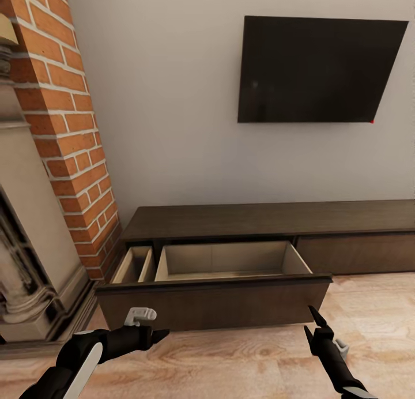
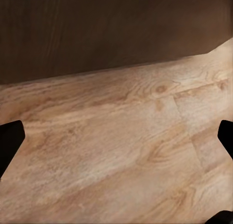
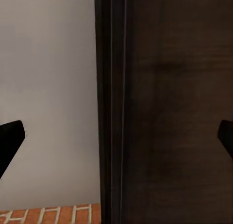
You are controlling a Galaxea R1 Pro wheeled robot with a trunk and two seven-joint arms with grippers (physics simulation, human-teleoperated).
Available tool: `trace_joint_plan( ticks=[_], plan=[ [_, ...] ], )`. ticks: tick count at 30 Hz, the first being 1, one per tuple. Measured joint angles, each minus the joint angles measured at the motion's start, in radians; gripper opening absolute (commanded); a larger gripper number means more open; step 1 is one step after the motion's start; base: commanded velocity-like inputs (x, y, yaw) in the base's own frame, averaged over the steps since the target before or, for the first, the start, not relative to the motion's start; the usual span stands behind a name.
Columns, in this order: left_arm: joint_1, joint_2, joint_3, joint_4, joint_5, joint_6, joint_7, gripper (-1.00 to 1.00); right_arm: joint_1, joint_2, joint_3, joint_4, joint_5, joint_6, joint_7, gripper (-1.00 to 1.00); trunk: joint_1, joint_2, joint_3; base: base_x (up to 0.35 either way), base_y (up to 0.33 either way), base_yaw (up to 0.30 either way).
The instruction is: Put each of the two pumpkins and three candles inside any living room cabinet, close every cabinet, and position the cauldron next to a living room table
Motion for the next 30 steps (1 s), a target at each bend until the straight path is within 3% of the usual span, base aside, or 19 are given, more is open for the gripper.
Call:
trace_joint_plan(
  ticks=[9,22,30],
  plan=[
    [0.000,0.000,0.000,0.000,0.000,0.002,0.000,1.00,0.011,-0.001,0.001,-0.001,0.081,0.000,-0.001,1.00,-0.004,0.002,0.035,0.000,0.000,0.000],
    [0.000,-0.006,-0.002,0.006,0.004,0.047,0.001,1.00,0.020,-0.001,0.002,0.000,0.094,-0.007,-0.011,1.00,-0.009,0.005,0.085,-0.066,0.000,0.000],
    [0.001,-0.008,-0.002,0.010,0.006,0.047,0.001,1.00,0.022,-0.001,0.002,0.002,0.189,-0.008,-0.077,1.00,-0.033,0.047,0.112,-0.316,0.000,0.000]
  ],
)
